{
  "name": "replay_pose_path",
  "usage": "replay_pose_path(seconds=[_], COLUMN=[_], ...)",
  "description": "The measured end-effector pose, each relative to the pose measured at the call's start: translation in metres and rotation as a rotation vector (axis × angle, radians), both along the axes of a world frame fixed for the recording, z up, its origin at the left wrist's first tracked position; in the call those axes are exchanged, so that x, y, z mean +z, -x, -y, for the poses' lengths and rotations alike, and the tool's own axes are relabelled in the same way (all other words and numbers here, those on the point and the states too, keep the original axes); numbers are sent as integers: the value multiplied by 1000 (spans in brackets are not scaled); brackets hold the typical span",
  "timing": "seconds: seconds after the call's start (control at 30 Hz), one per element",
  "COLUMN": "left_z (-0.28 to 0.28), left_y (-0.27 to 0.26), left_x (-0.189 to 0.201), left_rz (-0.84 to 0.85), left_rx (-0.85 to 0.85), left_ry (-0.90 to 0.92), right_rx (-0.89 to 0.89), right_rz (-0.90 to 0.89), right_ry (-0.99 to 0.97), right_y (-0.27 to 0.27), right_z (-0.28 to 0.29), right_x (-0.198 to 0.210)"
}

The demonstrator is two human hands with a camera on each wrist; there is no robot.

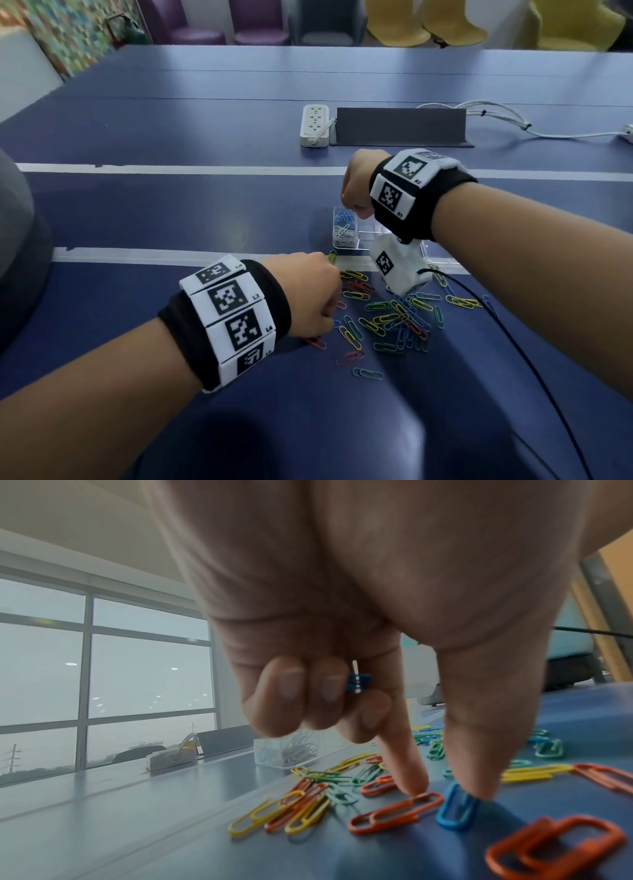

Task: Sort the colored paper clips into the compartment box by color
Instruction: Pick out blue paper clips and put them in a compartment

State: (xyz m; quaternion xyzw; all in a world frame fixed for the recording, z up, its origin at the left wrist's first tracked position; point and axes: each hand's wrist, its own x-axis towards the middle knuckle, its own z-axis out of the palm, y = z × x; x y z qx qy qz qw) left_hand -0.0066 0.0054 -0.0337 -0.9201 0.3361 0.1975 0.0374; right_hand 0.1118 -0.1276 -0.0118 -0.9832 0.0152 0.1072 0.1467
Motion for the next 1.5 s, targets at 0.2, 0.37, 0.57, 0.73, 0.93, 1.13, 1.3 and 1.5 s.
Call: replay_pose_path(seconds=[0.2, 0.37, 0.57, 0.73, 0.93, 1.13, 1.3, 1.5], left_z=[9, 14, 11, 11, 30, 66, 87, 84], left_y=[0, -1, -2, -11, -54, -103, -112, -108], left_x=[1, -3, -12, -3, 21, 23, 16, 15], left_rz=[20, 45, 35, -35, 74, 174, 190, 223], left_rx=[-77, -91, -65, 99, 198, 199, 96, 74], left_ry=[-62, -107, -68, 67, 223, 199, 67, 111], right_rx=[58, 29, 20, 0, 34, 111, 85, 130], right_rz=[-3, -28, -8, -17, 44, -6, -40, -114], right_ry=[139, 61, -61, -131, -60, 53, 47, 77], right_y=[-3, 4, 19, 35, 62, 91, 101, 105], right_z=[-13, -13, -4, 16, 49, 80, 95, 92], right_x=[0, 6, 12, 17, 18, 16, 9, -4])
